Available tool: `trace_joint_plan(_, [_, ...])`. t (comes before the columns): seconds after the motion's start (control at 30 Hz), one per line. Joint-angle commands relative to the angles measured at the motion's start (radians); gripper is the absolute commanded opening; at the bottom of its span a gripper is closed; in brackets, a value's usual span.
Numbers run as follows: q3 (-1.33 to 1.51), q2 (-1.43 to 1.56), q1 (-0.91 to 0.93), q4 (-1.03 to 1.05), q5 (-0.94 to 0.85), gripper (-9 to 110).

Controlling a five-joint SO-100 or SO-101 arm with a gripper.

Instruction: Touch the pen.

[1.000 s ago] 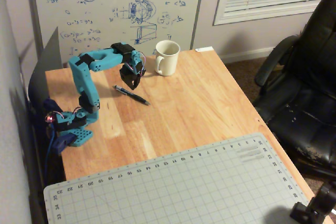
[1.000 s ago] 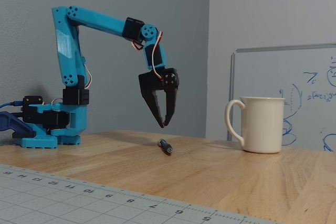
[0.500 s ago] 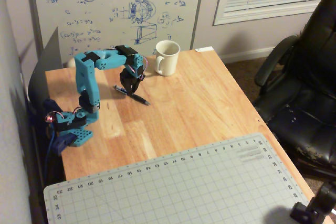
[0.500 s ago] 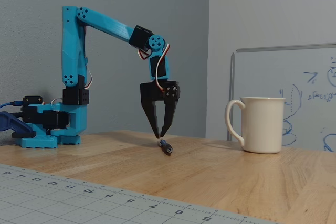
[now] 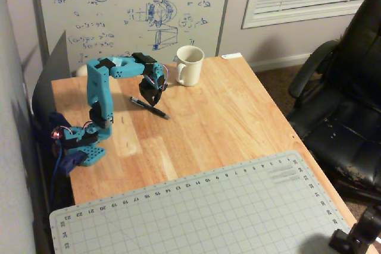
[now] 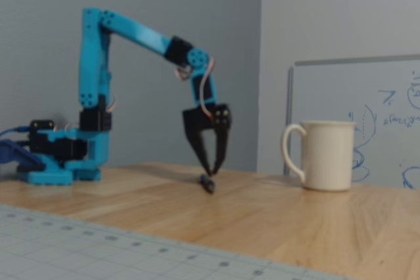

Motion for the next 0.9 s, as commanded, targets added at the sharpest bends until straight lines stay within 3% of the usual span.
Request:
trace_joint_plan(0.0, [-0.071, -0.003, -0.011, -0.015, 0.002, 1])
trace_joint_plan(0.87, [-0.08, 0.052, 0.048, -0.015, 0.002, 1])
